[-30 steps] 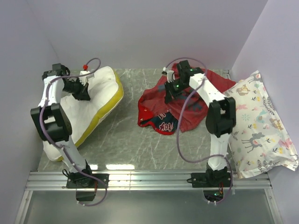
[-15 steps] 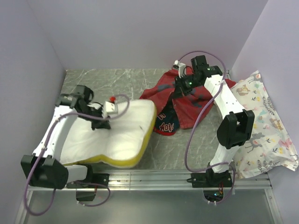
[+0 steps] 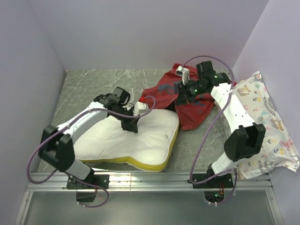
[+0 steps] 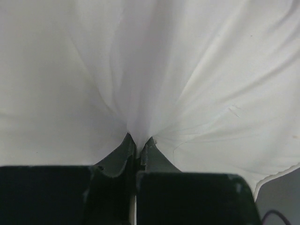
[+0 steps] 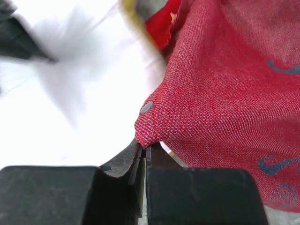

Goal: Put the pillow into the pillowcase

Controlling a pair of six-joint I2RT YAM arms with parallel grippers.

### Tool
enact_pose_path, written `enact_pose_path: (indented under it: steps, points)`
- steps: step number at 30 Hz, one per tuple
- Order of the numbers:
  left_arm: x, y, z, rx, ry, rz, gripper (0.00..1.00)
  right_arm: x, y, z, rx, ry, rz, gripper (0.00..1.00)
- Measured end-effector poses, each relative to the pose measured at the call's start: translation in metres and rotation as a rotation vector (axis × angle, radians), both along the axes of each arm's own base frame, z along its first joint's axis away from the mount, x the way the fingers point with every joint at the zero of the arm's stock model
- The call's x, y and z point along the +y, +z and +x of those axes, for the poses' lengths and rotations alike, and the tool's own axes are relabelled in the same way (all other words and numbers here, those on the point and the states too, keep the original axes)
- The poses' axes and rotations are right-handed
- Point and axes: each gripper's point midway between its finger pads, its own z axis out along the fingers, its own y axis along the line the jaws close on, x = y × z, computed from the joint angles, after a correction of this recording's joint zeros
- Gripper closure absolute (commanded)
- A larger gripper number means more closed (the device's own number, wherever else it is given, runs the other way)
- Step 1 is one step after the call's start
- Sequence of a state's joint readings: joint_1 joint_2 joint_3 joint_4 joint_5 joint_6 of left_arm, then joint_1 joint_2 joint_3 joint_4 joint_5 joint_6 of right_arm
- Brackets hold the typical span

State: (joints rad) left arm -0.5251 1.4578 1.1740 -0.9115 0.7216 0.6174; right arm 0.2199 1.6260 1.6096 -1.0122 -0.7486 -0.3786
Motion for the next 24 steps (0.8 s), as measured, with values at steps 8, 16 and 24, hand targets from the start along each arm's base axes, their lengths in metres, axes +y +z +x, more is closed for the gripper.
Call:
enact_pose_path:
  steps: [8, 16, 24]
  points:
    - [-0.012, -0.003, 0.055, 0.015, 0.2, -0.024, 1.0, -0.018, -0.021, -0.023, -0.016, 0.024, -0.088, 1.0]
    - [0.037, 0.005, 0.135, -0.027, 0.655, -0.012, 1.0, -0.023, -0.04, -0.032, 0.01, 0.047, -0.128, 1.0]
    - [0.006, 0.002, 0.156, -0.143, 0.866, 0.025, 1.0, 0.017, -0.042, -0.042, 0.097, 0.137, -0.052, 1.0]
